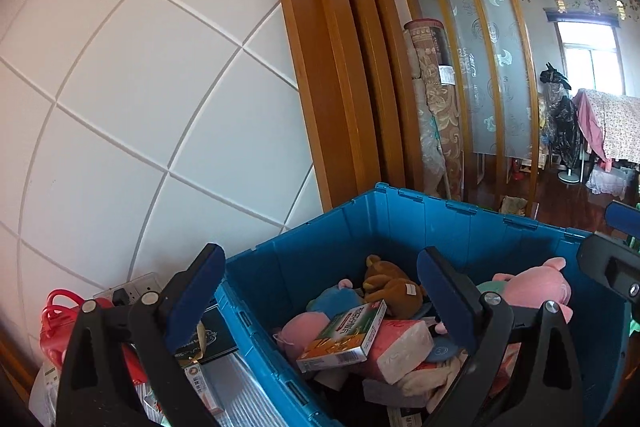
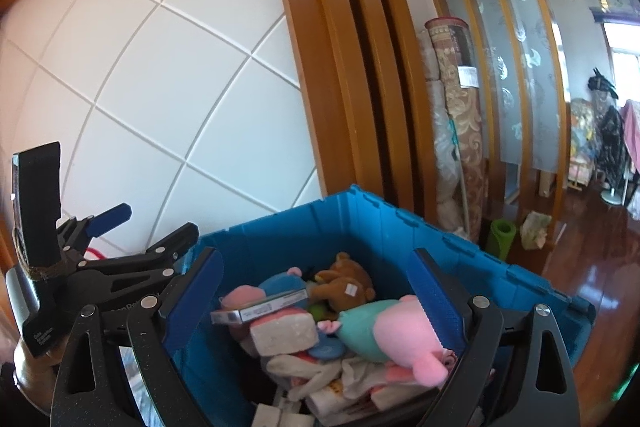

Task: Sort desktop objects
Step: 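Move both tools back to the remaining items on the bed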

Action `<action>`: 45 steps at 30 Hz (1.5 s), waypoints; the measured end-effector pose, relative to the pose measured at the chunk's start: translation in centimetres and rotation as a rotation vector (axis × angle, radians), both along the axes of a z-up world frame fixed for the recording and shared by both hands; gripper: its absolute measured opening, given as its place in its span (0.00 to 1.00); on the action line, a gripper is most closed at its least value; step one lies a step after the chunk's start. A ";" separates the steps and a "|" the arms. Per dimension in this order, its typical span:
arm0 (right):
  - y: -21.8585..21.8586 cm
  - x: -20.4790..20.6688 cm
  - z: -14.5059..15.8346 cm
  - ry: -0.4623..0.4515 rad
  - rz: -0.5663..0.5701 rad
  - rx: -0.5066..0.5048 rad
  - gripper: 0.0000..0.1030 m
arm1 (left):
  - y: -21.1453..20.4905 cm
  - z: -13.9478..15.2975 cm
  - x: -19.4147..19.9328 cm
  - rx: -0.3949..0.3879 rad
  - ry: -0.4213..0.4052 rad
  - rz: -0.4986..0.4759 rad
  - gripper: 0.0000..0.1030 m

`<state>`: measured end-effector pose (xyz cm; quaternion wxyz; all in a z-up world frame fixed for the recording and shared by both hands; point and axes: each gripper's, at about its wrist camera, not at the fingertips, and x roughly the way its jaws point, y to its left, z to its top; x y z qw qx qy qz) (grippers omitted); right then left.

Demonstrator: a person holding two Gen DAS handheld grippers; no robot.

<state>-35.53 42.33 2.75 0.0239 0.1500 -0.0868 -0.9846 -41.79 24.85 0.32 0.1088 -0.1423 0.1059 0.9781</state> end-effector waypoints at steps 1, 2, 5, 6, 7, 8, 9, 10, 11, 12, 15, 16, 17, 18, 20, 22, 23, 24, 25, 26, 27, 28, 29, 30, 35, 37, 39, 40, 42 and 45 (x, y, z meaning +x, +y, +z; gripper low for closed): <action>-0.5 0.3 0.2 0.005 0.004 0.005 0.92 | -0.7 -0.1 0.3 0.006 0.000 0.007 0.95; -1.1 0.5 0.3 0.009 0.007 0.012 0.92 | -1.6 -0.3 0.8 0.018 -0.003 0.014 0.95; -3.6 1.2 0.6 0.015 0.030 0.034 0.95 | -4.7 -1.3 2.4 0.043 -0.019 0.048 0.95; -4.5 1.4 0.7 0.016 0.044 0.042 0.95 | -5.9 -1.6 3.0 0.045 -0.020 0.067 0.95; -5.5 1.7 0.8 0.020 0.058 0.049 0.95 | -7.0 -2.0 3.7 0.046 -0.019 0.086 0.95; -6.5 1.9 0.7 0.023 0.067 0.055 0.95 | -8.3 -2.4 4.3 0.043 -0.022 0.104 0.95; -7.5 2.1 0.7 0.023 0.078 0.060 0.96 | -9.5 -2.8 5.0 0.038 -0.025 0.122 0.95; -8.6 2.3 0.6 0.020 0.091 0.060 0.96 | -10.8 -3.3 5.5 0.031 -0.027 0.139 0.95; -9.5 2.4 0.5 0.017 0.106 0.057 0.96 | -12.1 -3.7 6.0 0.021 -0.027 0.160 0.95; -10.7 2.4 0.3 0.011 0.122 0.055 0.96 | -13.4 -4.2 6.6 0.011 -0.030 0.183 0.95; -14.2 2.5 -0.5 -0.016 0.175 0.048 0.96 | -17.9 -5.9 7.8 -0.001 -0.059 0.234 0.95; -15.5 2.4 -1.0 -0.027 0.196 0.047 0.96 | -19.6 -6.5 8.1 -0.003 -0.071 0.251 0.95; -16.9 2.3 -1.5 -0.040 0.215 0.048 0.96 | -21.1 -7.1 8.5 -0.005 -0.078 0.263 0.95; -18.2 2.2 -2.1 -0.053 0.233 0.049 0.96 | -22.7 -7.7 8.8 -0.009 -0.085 0.279 0.95; -20.9 1.8 -3.4 -0.081 0.269 0.047 0.96 | -25.8 -9.1 9.3 -0.024 -0.102 0.306 0.95; -23.3 1.3 -5.1 -0.105 0.303 0.045 0.96 | -28.6 -10.8 9.7 -0.046 -0.114 0.333 0.95; -24.5 1.0 -6.1 -0.121 0.317 0.048 0.96 | -30.0 -11.8 9.8 -0.058 -0.127 0.348 0.95; -25.6 0.5 -7.0 -0.150 0.330 0.049 0.96 | -31.3 -12.8 9.8 -0.067 -0.149 0.366 0.95; -26.8 0.0 -8.1 -0.181 0.352 0.047 0.96 | -32.6 -13.6 9.8 -0.067 -0.175 0.388 0.95; -27.8 -0.5 -9.0 -0.205 0.367 0.049 0.96 | -33.8 -14.5 9.7 -0.058 -0.195 0.397 0.95; -28.9 -0.9 -9.9 -0.227 0.377 0.058 0.96 | -34.8 -15.3 9.7 -0.047 -0.210 0.400 0.95; -29.8 -1.5 -10.9 -0.247 0.390 0.069 0.96 | -35.8 -16.1 9.5 -0.043 -0.224 0.417 0.95; -30.7 -2.2 -11.7 -0.266 0.403 0.082 0.96 | -36.7 -16.8 9.2 -0.038 -0.236 0.434 0.95; -31.5 -3.0 -12.4 -0.289 0.410 0.093 0.96 | -37.5 -17.5 9.2 -0.026 -0.245 0.432 0.95; -35.1 -6.4 -15.9 -0.367 0.446 0.107 0.96 | -40.0 -20.9 6.9 -0.038 -0.308 0.427 0.95; -36.5 -7.8 -17.0 -0.388 0.452 0.123 0.96 | -40.7 -22.2 6.1 -0.046 -0.330 0.406 0.95; -37.7 -9.1 -18.0 -0.408 0.455 0.124 0.96 | -41.3 -23.6 5.1 -0.057 -0.355 0.386 0.95; -38.4 -9.9 -18.7 -0.424 0.453 0.126 0.96 | -41.6 -24.3 4.6 -0.057 -0.368 0.374 0.95; -39.7 -11.6 -20.4 -0.466 0.459 0.125 0.96 | -42.3 -25.9 3.6 -0.044 -0.402 0.345 0.95; -42.0 -13.9 -23.1 -0.516 0.468 0.121 0.97 | -43.3 -28.7 2.0 -0.036 -0.460 0.306 0.95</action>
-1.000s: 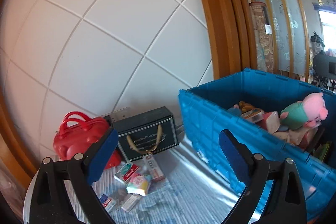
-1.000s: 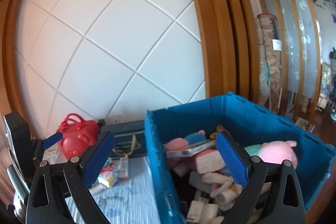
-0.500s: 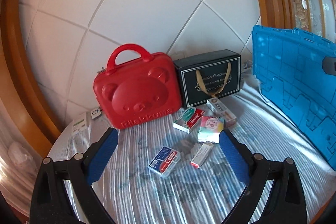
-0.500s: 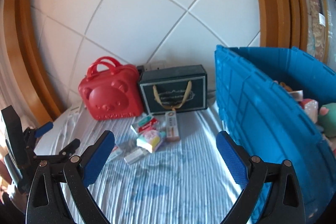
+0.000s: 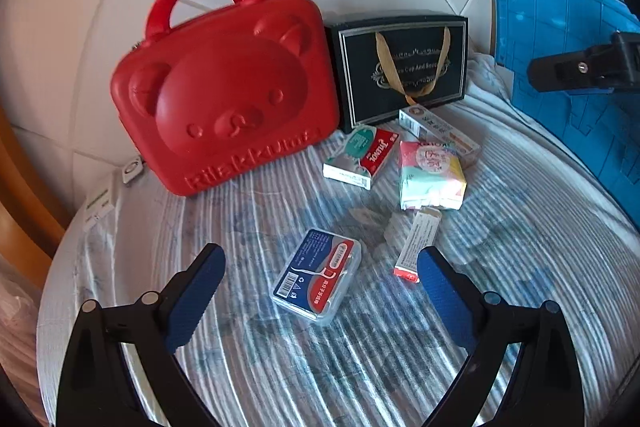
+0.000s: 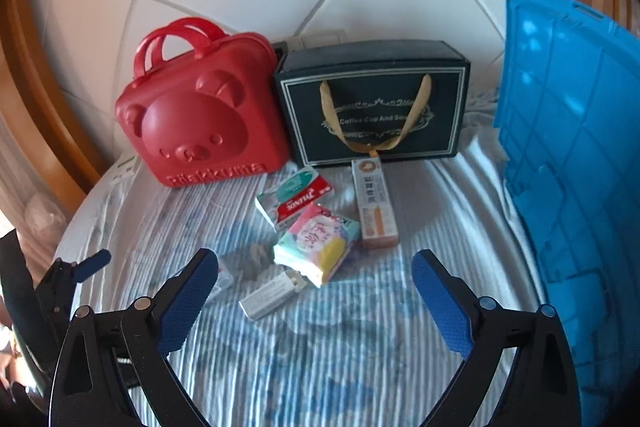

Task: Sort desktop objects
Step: 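Move both tools back to the remaining items on the bed, then grasp the blue floss box with the left tool while the right tool grasps the Kotex pack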

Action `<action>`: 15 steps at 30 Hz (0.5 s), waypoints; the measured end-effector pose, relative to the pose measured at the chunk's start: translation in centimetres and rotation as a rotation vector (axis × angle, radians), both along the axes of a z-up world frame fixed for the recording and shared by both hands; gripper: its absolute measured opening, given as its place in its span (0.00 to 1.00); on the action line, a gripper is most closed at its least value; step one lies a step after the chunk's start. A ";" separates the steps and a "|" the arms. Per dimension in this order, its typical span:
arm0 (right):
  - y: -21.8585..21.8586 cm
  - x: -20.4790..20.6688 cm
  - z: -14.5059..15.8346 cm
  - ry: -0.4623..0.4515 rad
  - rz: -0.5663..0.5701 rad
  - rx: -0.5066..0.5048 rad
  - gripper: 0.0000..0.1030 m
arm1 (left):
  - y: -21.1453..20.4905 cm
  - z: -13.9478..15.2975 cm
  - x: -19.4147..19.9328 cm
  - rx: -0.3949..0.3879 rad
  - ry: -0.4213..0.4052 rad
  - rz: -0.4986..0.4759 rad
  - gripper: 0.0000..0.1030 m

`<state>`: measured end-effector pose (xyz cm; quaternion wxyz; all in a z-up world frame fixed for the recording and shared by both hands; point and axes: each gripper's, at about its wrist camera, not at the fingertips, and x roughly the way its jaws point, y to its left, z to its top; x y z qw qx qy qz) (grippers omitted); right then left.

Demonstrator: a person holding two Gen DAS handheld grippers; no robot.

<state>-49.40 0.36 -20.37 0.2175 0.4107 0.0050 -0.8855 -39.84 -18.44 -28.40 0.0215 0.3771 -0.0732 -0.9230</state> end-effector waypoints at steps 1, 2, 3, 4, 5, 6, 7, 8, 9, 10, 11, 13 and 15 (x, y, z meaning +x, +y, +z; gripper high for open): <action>-0.9 -0.9 -1.1 -0.025 0.002 0.012 0.97 | -0.3 -0.9 -0.6 -0.001 -0.020 -0.013 0.95; -1.9 -1.9 -2.4 -0.054 0.003 0.025 0.97 | -0.5 -1.8 -1.1 -0.002 -0.037 -0.028 0.95; -2.8 -2.9 -3.7 -0.079 0.001 0.043 0.97 | -0.9 -2.6 -1.6 0.001 -0.050 -0.045 0.95; -3.7 -3.9 -5.0 -0.101 -0.012 0.065 0.97 | -1.2 -3.3 -2.1 0.005 -0.063 -0.059 0.95; -4.4 -4.9 -6.2 -0.121 -0.031 0.081 0.97 | -1.6 -3.9 -2.6 0.015 -0.074 -0.070 0.95; -5.0 -5.8 -7.3 -0.147 -0.049 0.092 0.97 | -2.0 -4.4 -3.0 0.030 -0.083 -0.081 0.95; -5.5 -6.8 -8.5 -0.176 -0.072 0.100 0.97 | -2.4 -4.9 -3.5 0.043 -0.090 -0.086 0.95; -5.9 -7.6 -9.5 -0.205 -0.089 0.105 0.97 | -2.8 -5.4 -4.0 0.058 -0.098 -0.088 0.95; -6.2 -8.2 -10.4 -0.230 -0.103 0.111 0.97 | -3.3 -5.8 -4.4 0.077 -0.106 -0.091 0.95; -6.5 -8.8 -11.2 -0.247 -0.120 0.122 0.97 | -3.7 -6.2 -4.8 0.094 -0.114 -0.095 0.95; -6.6 -9.2 -11.7 -0.258 -0.134 0.132 0.97 | -3.9 -6.5 -5.1 0.106 -0.119 -0.099 0.95; -6.9 -9.7 -12.6 -0.267 -0.148 0.145 0.97 | -4.2 -7.1 -5.6 0.122 -0.127 -0.109 0.95; -7.2 -10.1 -13.4 -0.275 -0.160 0.168 0.97 | -4.4 -7.8 -5.9 0.147 -0.144 -0.121 0.91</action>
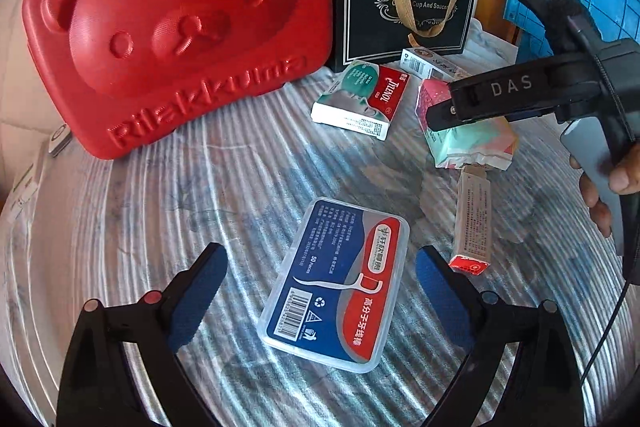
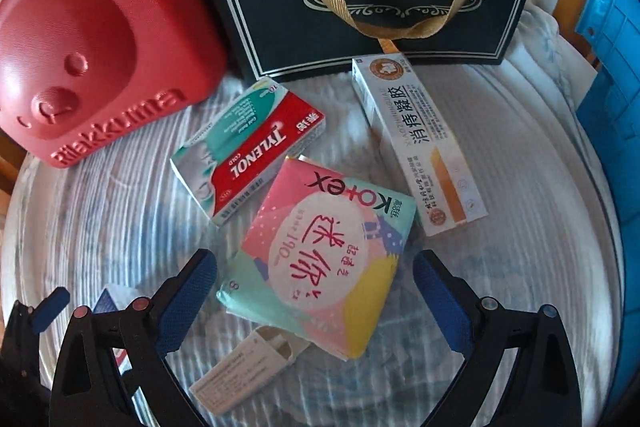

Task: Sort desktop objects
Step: 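Grasp the blue floss box with the left tool while the right tool grasps the Kotex pack, then carry the floss box and Kotex pack over the blue crate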

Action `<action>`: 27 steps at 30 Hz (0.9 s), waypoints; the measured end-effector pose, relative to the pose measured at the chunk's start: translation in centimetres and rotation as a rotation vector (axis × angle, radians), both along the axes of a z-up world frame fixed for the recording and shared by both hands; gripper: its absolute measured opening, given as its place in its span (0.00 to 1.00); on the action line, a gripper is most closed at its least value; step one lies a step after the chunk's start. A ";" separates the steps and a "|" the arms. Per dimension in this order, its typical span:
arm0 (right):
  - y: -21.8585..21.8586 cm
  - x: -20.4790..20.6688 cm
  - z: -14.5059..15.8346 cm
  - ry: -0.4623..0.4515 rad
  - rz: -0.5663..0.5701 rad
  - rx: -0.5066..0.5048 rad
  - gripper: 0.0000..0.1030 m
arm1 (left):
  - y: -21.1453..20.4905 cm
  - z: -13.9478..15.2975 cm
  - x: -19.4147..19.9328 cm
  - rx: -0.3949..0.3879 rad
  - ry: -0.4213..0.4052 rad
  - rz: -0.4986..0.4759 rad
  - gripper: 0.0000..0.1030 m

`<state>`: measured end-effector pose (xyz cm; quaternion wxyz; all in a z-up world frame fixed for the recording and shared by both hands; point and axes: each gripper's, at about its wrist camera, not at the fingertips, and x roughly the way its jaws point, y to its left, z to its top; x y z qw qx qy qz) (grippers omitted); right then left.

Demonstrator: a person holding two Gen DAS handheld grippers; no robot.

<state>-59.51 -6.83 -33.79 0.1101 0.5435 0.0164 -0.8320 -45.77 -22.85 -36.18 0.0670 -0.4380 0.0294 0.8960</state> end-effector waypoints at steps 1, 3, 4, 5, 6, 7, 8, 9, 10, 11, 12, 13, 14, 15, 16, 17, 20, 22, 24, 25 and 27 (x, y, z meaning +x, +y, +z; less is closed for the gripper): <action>0.0 -0.2 -0.4 -0.011 -0.005 0.003 0.97 | 0.0 -0.3 -0.1 0.010 -0.012 -0.008 0.90; 0.2 -0.4 -1.1 -0.029 -0.020 -0.002 0.97 | 0.2 -0.9 -0.3 0.006 -0.031 -0.014 0.88; 0.3 -0.5 -1.3 -0.032 -0.021 0.001 0.97 | 0.2 -1.1 -0.3 0.007 -0.039 -0.017 0.86; 0.3 -0.5 -1.5 -0.035 -0.018 0.004 0.97 | 0.2 -1.4 -0.3 0.010 -0.050 -0.017 0.84; 0.3 -0.6 -1.8 -0.038 -0.017 0.006 0.97 | 0.2 -1.6 -0.3 0.015 -0.059 -0.014 0.84; 0.3 -0.7 -2.1 -0.046 -0.015 0.010 0.97 | 0.1 -1.9 -0.4 0.022 -0.070 -0.012 0.79; 0.4 -0.8 -2.4 -0.055 -0.015 0.011 0.95 | 0.2 -1.9 -0.3 0.015 -0.067 -0.006 0.76; 0.5 -0.7 -2.5 -0.041 -0.016 0.014 0.89 | 0.2 -1.9 -0.2 0.011 -0.070 -0.007 0.75; 0.5 -0.5 -2.3 -0.018 -0.005 0.017 0.84 | 0.3 -1.7 -0.1 0.011 -0.072 -0.007 0.69; 0.4 -0.3 -2.2 -0.008 0.012 0.025 0.80 | 0.4 -1.6 0.0 0.021 -0.074 -0.008 0.67; 0.5 -0.2 -2.2 -0.005 0.027 0.023 0.77 | 0.4 -1.5 0.1 0.037 -0.076 -0.007 0.66; 0.6 0.1 -2.1 0.000 0.044 0.024 0.75 | 0.5 -1.5 0.2 0.048 -0.075 -0.006 0.65; 0.7 0.3 -2.1 0.001 0.066 0.019 0.72 | 0.7 -1.4 0.4 0.048 -0.074 -0.002 0.62; 0.9 0.7 -1.9 0.004 0.085 0.009 0.70 | 0.9 -1.4 0.6 0.039 -0.072 0.001 0.59; 1.2 1.2 -1.6 0.010 0.100 0.001 0.70 | 1.1 -1.2 0.8 0.035 -0.067 0.005 0.58; 1.5 1.8 -1.2 0.029 0.113 0.002 0.69 | 1.3 -1.0 1.1 0.041 -0.060 0.009 0.57; 2.5 3.8 0.3 0.081 0.144 0.014 0.69 | 1.6 0.4 2.0 0.057 -0.021 0.018 0.57; 3.3 5.2 1.5 0.106 0.157 0.004 0.69 | 1.8 1.6 2.4 0.058 0.006 0.019 0.57; 4.3 6.9 3.0 0.128 0.171 -0.011 0.69 | 2.2 3.2 3.2 0.058 0.040 0.019 0.57; 4.7 7.8 3.9 0.142 0.181 -0.021 0.69 | 2.4 4.1 3.6 0.059 0.057 0.020 0.57; 5.8 8.9 6.2 0.176 0.207 -0.036 0.69 | 3.0 6.3 4.4 0.063 0.099 0.017 0.57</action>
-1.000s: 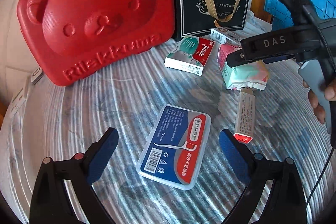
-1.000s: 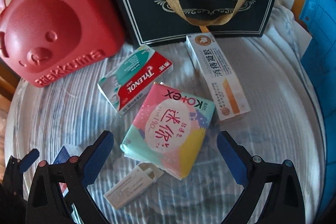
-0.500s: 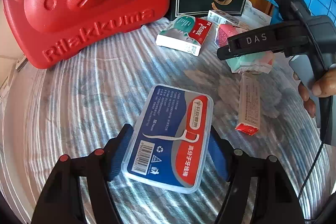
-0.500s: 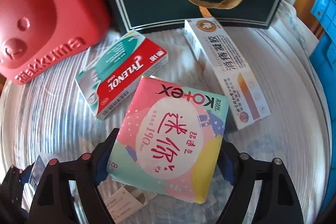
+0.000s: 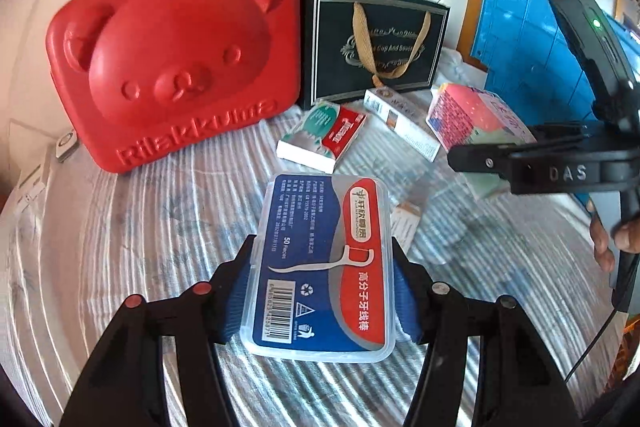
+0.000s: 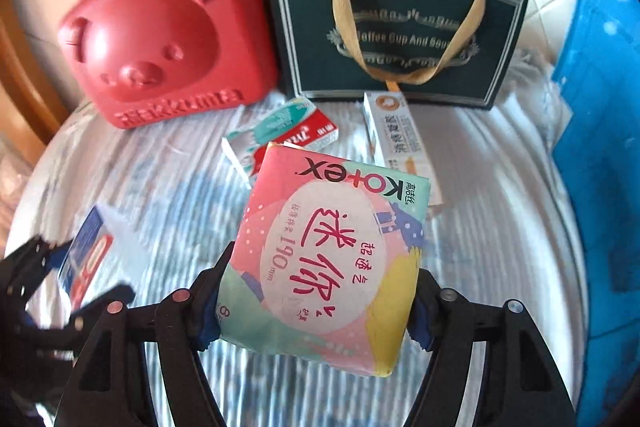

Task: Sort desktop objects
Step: 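Carry the floss box and Kotex pack over the blue crate, then open both tools to drop the floss box and Kotex pack into the crate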

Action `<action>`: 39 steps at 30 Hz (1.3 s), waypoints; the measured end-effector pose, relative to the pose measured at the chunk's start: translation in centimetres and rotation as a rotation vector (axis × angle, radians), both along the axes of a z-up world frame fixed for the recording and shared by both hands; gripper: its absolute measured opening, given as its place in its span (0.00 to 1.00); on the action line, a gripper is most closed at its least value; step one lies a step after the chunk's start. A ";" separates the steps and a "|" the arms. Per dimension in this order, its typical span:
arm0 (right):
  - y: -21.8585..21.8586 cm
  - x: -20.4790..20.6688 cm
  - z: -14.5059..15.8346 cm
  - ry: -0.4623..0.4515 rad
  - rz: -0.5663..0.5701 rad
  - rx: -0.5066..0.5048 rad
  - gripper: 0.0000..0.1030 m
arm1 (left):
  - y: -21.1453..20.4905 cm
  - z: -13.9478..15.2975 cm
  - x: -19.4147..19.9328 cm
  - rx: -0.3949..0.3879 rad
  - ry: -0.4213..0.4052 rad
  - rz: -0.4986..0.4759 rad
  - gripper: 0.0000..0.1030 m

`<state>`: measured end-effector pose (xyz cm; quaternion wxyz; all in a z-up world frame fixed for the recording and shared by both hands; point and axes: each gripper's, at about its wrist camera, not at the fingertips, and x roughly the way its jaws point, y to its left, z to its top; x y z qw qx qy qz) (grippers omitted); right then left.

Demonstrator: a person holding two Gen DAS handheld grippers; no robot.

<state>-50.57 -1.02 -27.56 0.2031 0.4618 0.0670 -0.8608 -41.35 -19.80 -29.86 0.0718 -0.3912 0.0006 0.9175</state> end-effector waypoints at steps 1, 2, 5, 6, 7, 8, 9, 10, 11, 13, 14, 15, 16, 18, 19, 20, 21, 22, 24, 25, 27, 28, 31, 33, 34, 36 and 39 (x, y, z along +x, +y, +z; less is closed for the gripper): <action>0.7 1.1 1.3 0.020 0.011 -0.010 0.69 | 0.4 1.1 0.2 0.001 0.015 -0.004 0.57; 0.5 0.9 2.4 0.037 0.018 -0.022 0.69 | 1.0 2.3 0.7 -0.003 0.031 -0.010 0.57; 2.4 4.2 6.9 0.127 0.020 -0.043 0.69 | 3.3 5.9 2.0 -0.021 0.092 -0.050 0.57; 3.7 5.3 8.7 0.155 0.010 -0.053 0.69 | 4.2 7.1 2.3 -0.025 0.118 -0.067 0.57; 4.7 6.2 9.8 0.180 -0.005 -0.061 0.69 | 5.2 8.5 2.7 -0.024 0.150 -0.087 0.57; 6.1 7.6 11.3 0.210 -0.025 -0.070 0.69 | 6.3 9.9 3.2 -0.021 0.186 -0.108 0.57; 7.1 9.1 12.8 0.240 -0.047 -0.078 0.69 | 7.5 11.4 3.6 -0.020 0.217 -0.131 0.57; 8.6 10.4 14.1 0.270 -0.072 -0.083 0.69 | 8.9 12.7 3.8 -0.017 0.242 -0.160 0.57; 10.0 11.7 15.4 0.297 -0.098 -0.085 0.69 | 10.4 13.9 4.0 -0.013 0.268 -0.188 0.57; 12.8 14.1 17.7 0.345 -0.150 -0.099 0.69 | 13.7 16.1 4.3 -0.013 0.311 -0.250 0.57; 14.2 15.3 18.9 0.370 -0.174 -0.101 0.69 | 15.5 17.2 4.4 -0.019 0.332 -0.279 0.57; 15.5 16.4 19.8 0.396 -0.198 -0.099 0.69 | 17.3 18.2 4.5 -0.025 0.351 -0.309 0.57; 17.0 17.3 20.7 0.426 -0.225 -0.102 0.69 | 19.1 19.1 4.7 -0.028 0.369 -0.338 0.57; 20.1 18.7 22.3 0.479 -0.280 -0.098 0.69 | 22.6 21.0 4.9 -0.029 0.406 -0.392 0.57; 21.7 18.9 23.0 0.501 -0.308 -0.095 0.69 | 24.3 21.9 5.0 -0.030 0.425 -0.415 0.57; 23.3 19.2 23.6 0.518 -0.337 -0.090 0.69 | 26.0 22.8 5.0 -0.030 0.442 -0.433 0.57; 25.0 19.3 24.3 0.529 -0.361 -0.086 0.69 | 27.7 23.6 4.9 -0.027 0.457 -0.448 0.57; 26.6 19.4 24.8 0.536 -0.384 -0.082 0.69 | 29.3 24.4 4.7 -0.024 0.470 -0.459 0.57; 29.6 19.2 25.7 0.546 -0.426 -0.070 0.69 | 32.4 25.9 4.1 -0.017 0.488 -0.470 0.57; 31.1 19.1 26.1 0.552 -0.444 -0.065 0.69 | 33.9 26.5 3.7 -0.019 0.495 -0.472 0.57; 33.7 18.7 26.7 0.565 -0.475 -0.064 0.69 | 36.9 27.5 2.8 -0.033 0.505 -0.461 0.58; 34.9 18.2 27.0 0.567 -0.488 -0.064 0.70 | 38.4 27.9 2.3 -0.043 0.501 -0.454 0.58; 38.3 16.7 27.9 0.578 -0.555 -0.079 0.77 | 42.7 29.3 1.0 -0.079 0.499 -0.419 0.59; 40.3 16.0 28.4 0.589 -0.589 -0.069 0.91 | 44.8 30.1 0.6 -0.114 0.505 -0.376 0.71; 41.4 16.4 28.7 0.607 -0.600 -0.070 0.91 | 45.8 30.5 0.5 -0.127 0.510 -0.353 0.78; 42.7 16.5 29.3 0.633 -0.609 -0.086 0.92 | 47.0 31.1 0.5 -0.132 0.524 -0.325 0.78; 44.5 16.9 29.5 0.649 -0.610 -0.127 0.94 | 47.8 31.4 0.5 -0.121 0.527 -0.306 0.78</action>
